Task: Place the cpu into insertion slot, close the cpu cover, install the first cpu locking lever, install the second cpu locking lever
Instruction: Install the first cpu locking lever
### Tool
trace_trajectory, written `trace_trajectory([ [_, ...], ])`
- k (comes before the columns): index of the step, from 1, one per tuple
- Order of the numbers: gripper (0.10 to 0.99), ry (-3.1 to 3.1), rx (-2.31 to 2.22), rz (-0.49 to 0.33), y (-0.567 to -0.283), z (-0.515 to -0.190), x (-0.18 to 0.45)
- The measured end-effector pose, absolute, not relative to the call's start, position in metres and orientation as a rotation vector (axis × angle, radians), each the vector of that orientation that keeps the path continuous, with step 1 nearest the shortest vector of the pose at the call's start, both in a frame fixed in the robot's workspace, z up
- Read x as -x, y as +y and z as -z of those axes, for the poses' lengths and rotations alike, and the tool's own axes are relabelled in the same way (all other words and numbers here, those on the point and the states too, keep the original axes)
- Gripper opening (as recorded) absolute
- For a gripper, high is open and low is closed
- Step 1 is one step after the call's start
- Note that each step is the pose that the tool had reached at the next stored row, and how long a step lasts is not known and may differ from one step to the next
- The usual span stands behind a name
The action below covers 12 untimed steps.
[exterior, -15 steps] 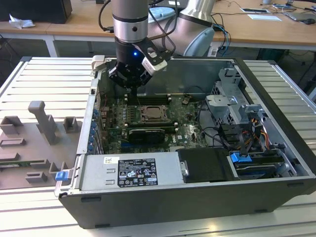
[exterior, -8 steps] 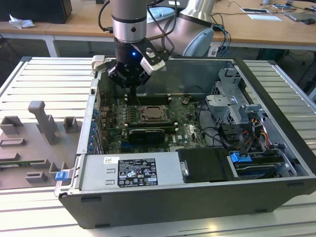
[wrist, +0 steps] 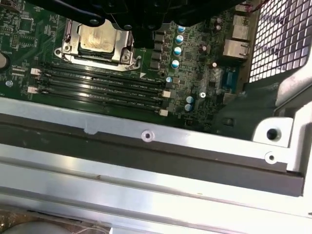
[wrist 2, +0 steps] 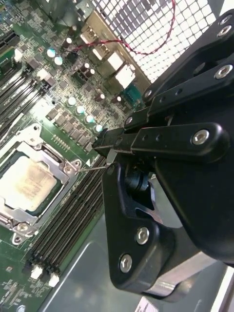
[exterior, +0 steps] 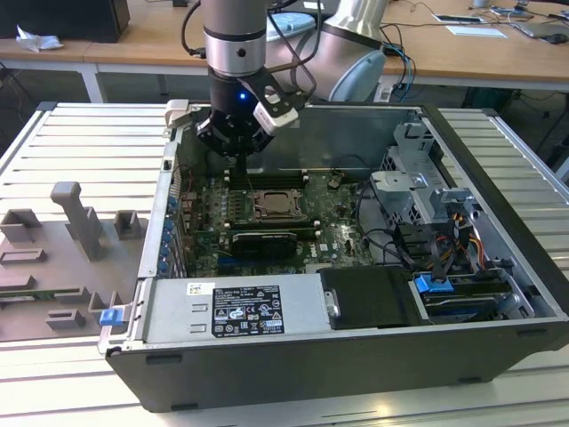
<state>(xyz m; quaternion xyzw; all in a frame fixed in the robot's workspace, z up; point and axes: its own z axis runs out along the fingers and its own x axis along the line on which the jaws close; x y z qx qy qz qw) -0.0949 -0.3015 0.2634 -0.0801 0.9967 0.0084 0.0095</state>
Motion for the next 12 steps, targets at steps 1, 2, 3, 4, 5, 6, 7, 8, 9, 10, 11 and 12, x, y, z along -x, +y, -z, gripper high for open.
trace_trajectory([
  [1,0.106,3.113,0.242,-0.027,-0.302,-0.263,0.096],
  [2,0.106,3.113,0.242,-0.027,-0.303,-0.263,0.097],
  [3,0.106,3.113,0.242,-0.028,-0.304,-0.263,0.098],
  [4,0.106,3.112,0.243,-0.029,-0.305,-0.263,0.100],
  [5,0.106,3.112,0.243,-0.030,-0.306,-0.263,0.102],
  [6,0.106,3.112,0.243,-0.031,-0.306,-0.263,0.104],
  [7,0.106,3.111,0.242,-0.031,-0.306,-0.263,0.106],
  [8,0.106,3.112,0.243,-0.031,-0.304,-0.263,0.106],
  [9,0.106,3.112,0.242,-0.031,-0.302,-0.263,0.106],
  [10,0.106,3.112,0.240,-0.031,-0.299,-0.262,0.106],
  [11,0.106,3.112,0.237,-0.031,-0.294,-0.261,0.106],
  [12,0.106,3.112,0.233,-0.031,-0.292,-0.261,0.106],
])
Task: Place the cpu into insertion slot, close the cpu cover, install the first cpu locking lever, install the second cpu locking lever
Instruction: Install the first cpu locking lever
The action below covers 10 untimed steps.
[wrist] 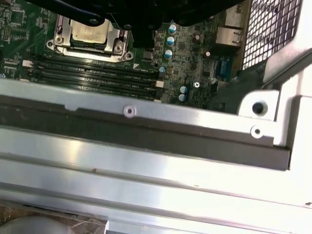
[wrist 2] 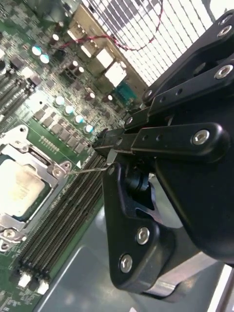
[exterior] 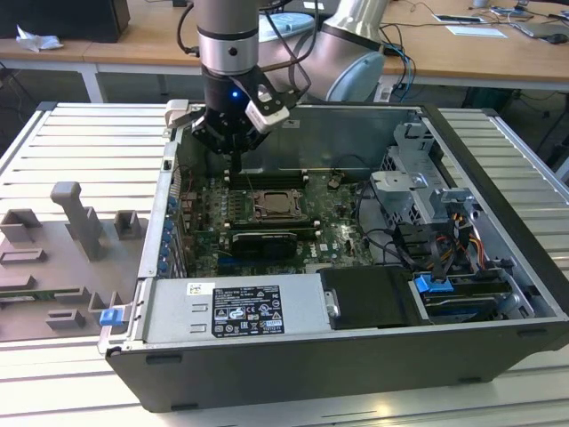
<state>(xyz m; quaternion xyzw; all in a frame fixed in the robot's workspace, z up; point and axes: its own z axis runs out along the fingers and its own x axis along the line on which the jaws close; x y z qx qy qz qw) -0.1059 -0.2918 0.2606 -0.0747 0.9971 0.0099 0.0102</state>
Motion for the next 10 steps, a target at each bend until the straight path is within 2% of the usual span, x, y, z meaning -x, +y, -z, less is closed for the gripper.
trace_trajectory([
  [10,0.106,3.113,0.231,-0.031,-0.2916,-0.2590,0.0987],
])
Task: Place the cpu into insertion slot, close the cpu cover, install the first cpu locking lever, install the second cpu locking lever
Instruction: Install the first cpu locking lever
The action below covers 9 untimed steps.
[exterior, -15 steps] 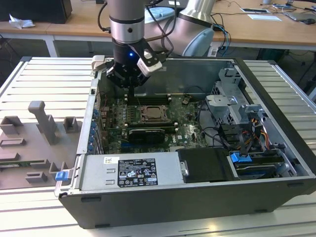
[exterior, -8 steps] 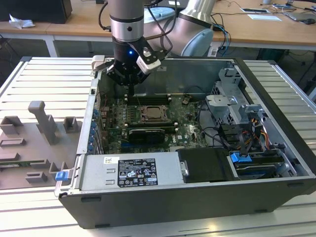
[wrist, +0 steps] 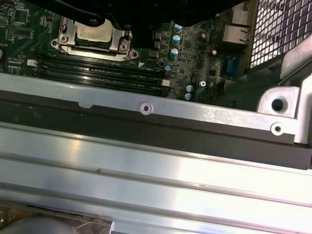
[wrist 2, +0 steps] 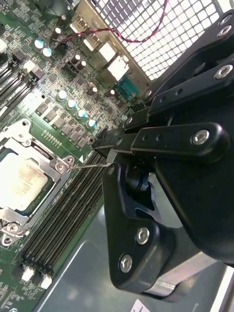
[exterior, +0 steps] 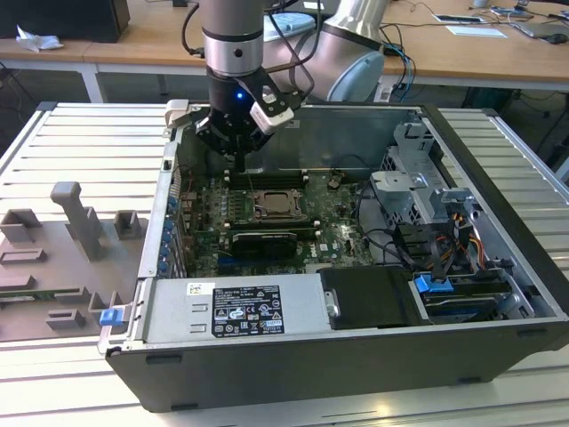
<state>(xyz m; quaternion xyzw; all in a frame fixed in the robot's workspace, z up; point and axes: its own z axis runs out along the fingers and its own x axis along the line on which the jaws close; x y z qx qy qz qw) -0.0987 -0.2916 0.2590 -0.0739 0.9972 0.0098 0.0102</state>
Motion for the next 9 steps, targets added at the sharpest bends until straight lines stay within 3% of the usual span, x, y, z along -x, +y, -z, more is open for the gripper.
trace_trajectory([
  [9,0.106,3.113,0.231,-0.031,-0.2916,-0.2585,0.0922],
])
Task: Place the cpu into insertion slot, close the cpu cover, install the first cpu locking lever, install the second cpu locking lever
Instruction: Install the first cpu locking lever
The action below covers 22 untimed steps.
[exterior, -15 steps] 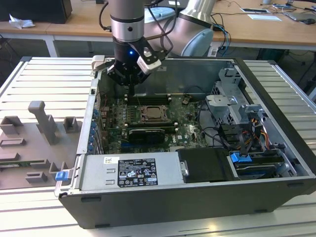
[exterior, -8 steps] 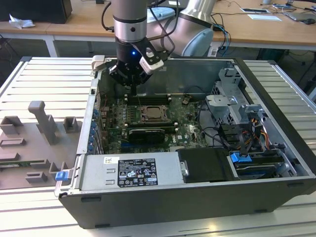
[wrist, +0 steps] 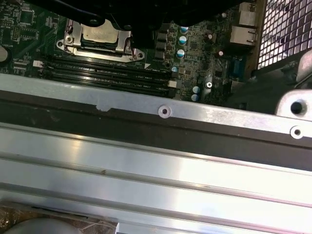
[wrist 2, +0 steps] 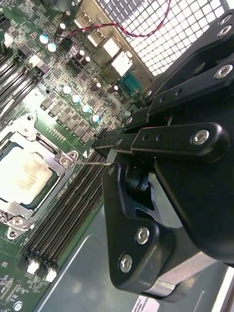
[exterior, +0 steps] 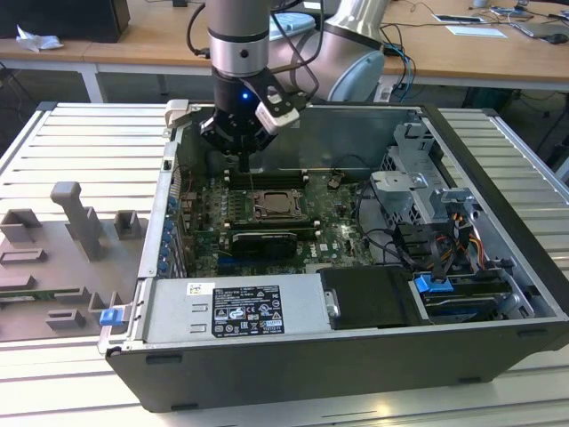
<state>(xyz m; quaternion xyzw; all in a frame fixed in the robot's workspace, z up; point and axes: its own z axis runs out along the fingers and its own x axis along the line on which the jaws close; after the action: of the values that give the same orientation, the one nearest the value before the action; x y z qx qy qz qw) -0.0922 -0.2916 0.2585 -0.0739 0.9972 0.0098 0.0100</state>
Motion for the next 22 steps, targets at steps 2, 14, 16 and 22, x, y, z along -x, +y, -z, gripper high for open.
trace_trajectory([
  [2,0.106,3.113,0.231,-0.031,-0.2916,-0.2583,0.0911],
  [14,0.106,3.113,0.231,-0.031,-0.2916,-0.2579,0.0859],
  [16,0.106,3.113,0.231,-0.031,-0.2916,-0.2578,0.0852],
  [22,0.106,3.113,0.231,-0.031,-0.2916,-0.2576,0.0824],
])
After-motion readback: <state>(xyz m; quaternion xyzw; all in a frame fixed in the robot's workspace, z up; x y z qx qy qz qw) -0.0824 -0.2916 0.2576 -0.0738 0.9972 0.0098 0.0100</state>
